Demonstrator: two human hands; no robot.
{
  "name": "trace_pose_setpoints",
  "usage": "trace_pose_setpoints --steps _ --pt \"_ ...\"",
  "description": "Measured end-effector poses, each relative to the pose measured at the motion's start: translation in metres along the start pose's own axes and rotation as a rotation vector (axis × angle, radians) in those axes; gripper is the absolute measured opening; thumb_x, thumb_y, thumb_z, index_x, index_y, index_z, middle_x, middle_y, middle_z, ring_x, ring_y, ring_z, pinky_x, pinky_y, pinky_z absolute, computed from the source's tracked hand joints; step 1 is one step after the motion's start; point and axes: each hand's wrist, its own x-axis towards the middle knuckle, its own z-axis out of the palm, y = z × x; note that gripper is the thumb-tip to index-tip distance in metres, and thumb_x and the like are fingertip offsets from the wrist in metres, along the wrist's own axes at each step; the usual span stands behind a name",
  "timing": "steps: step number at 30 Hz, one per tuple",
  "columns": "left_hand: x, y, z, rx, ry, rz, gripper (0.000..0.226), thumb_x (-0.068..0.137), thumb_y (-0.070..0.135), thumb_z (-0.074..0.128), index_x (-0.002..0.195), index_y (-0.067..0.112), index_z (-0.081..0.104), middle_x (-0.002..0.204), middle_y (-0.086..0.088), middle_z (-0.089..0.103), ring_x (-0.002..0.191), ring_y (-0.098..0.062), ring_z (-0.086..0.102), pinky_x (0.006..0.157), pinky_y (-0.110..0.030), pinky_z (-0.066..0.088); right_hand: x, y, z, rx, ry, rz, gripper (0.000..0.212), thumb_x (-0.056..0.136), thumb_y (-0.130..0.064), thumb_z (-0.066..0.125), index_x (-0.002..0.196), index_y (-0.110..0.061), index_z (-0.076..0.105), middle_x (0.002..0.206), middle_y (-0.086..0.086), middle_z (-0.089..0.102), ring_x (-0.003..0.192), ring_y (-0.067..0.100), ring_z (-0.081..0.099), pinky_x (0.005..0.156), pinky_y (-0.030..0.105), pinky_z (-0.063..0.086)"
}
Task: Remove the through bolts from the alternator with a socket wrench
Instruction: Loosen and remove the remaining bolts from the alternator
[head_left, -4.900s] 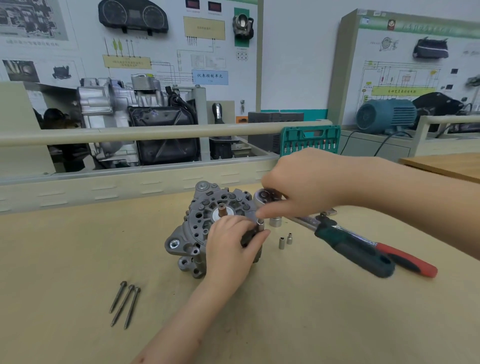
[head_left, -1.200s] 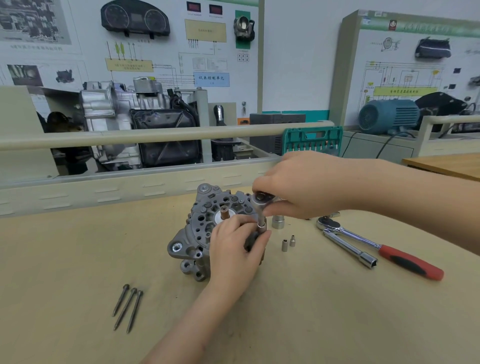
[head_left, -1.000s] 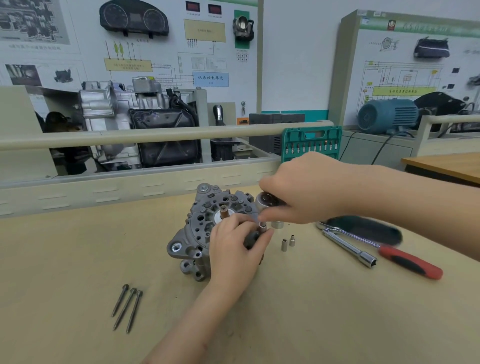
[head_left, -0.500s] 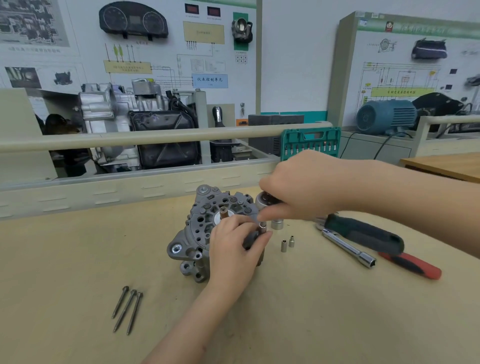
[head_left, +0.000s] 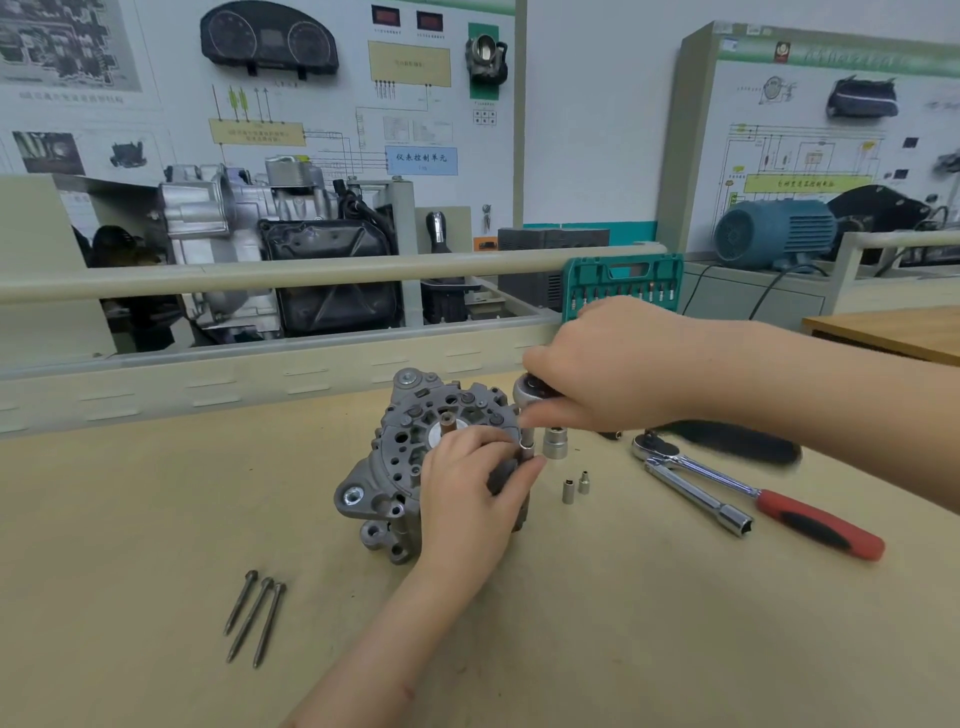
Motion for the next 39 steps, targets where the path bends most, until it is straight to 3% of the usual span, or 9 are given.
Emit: trace_pose_setpoints --steps 4,8,12,16,19,26,33,37,39 --pt "0.001 -0.001 -0.001 -0.04 -0.006 -0.017 0.021 0.073 0.026 0.07 0.065 0.007 0.065 0.079 0.009 0.058 0.077 -0.011 0.051 0.075 -0.038 0.042 -0.001 -0.004 0.002 0.079 -0.013 0.005 0.036 0.092 -0.051 0.028 0.088 -0.018 0.04 0.064 -0.005 0.039 0.052 0.009 0.035 0.044 0.025 0.026" --pt "0.0 -0.003 -0.001 0.048 -0.066 0.022 0.025 0.077 0.031 0.061 0.08 0.008 0.071 0.096 0.002 0.067 0.095 -0.018 0.057 0.085 -0.039 0.04 -0.001 0.001 0.0 0.213 -0.083 -0.043 0.018 0.096 -0.035 0.033 0.097 -0.018 0.041 0.089 0.0 0.05 0.078 0.019 0.049 0.065 0.029 0.039" --pt "-0.002 -0.003 0.0 0.071 -0.054 0.012 0.019 0.077 0.024 0.068 0.073 0.006 0.068 0.085 0.001 0.068 0.101 -0.024 0.055 0.087 -0.037 0.035 -0.001 -0.003 -0.002 0.156 -0.077 -0.078 0.02 0.096 -0.037 0.032 0.095 -0.018 0.04 0.088 0.0 0.049 0.08 0.022 0.051 0.074 0.034 0.045" --pt "-0.002 -0.002 0.002 0.058 -0.022 -0.027 0.021 0.074 0.023 0.073 0.065 0.007 0.064 0.074 0.001 0.064 0.096 -0.021 0.053 0.086 -0.038 0.038 -0.002 -0.007 -0.001 0.025 0.04 0.001 0.045 0.089 -0.056 0.023 0.082 -0.015 0.041 0.06 -0.004 0.039 0.05 0.015 0.038 0.046 0.027 0.032" --pt "-0.001 -0.002 0.002 0.05 -0.029 -0.04 0.026 0.074 0.028 0.073 0.063 0.007 0.062 0.074 0.0 0.063 0.089 -0.016 0.051 0.082 -0.037 0.039 -0.002 -0.011 0.0 0.063 0.041 0.017 0.045 0.087 -0.058 0.022 0.081 -0.017 0.04 0.059 -0.006 0.036 0.048 0.01 0.034 0.042 0.025 0.022" --pt "-0.002 -0.002 -0.003 0.048 -0.081 0.022 0.028 0.077 0.033 0.058 0.079 0.007 0.069 0.092 0.001 0.068 0.099 -0.018 0.056 0.087 -0.035 0.036 -0.005 -0.001 -0.003 0.242 -0.095 -0.048 0.031 0.095 -0.039 0.034 0.112 -0.017 0.046 0.097 -0.001 0.053 0.089 0.019 0.05 0.077 0.033 0.044" --pt "0.0 0.001 0.0 0.065 -0.022 -0.003 0.032 0.076 0.035 0.061 0.065 0.005 0.058 0.062 -0.002 0.052 0.065 -0.016 0.045 0.066 -0.027 0.031 -0.007 -0.013 -0.007 0.215 -0.006 0.063 0.044 0.082 -0.062 0.027 0.068 -0.021 0.034 0.059 -0.007 0.037 0.05 0.004 0.032 0.045 0.024 0.025" --pt "0.0 0.0 -0.004 0.021 -0.053 0.006 0.023 0.078 0.027 0.069 0.07 0.007 0.06 0.071 0.014 0.049 0.072 -0.008 0.044 0.072 -0.027 0.03 -0.005 -0.012 -0.009 0.243 -0.061 0.027 0.033 0.089 -0.05 0.031 0.085 -0.02 0.042 0.065 -0.008 0.04 0.055 0.005 0.036 0.046 0.023 0.026" --pt "-0.002 -0.002 -0.004 0.029 -0.073 0.027 0.019 0.08 0.024 0.067 0.072 0.008 0.062 0.083 0.007 0.059 0.082 -0.013 0.052 0.078 -0.031 0.033 -0.003 -0.01 -0.009 0.28 -0.102 0.011 0.026 0.094 -0.04 0.034 0.092 -0.017 0.046 0.076 -0.004 0.048 0.067 0.014 0.047 0.055 0.027 0.036"
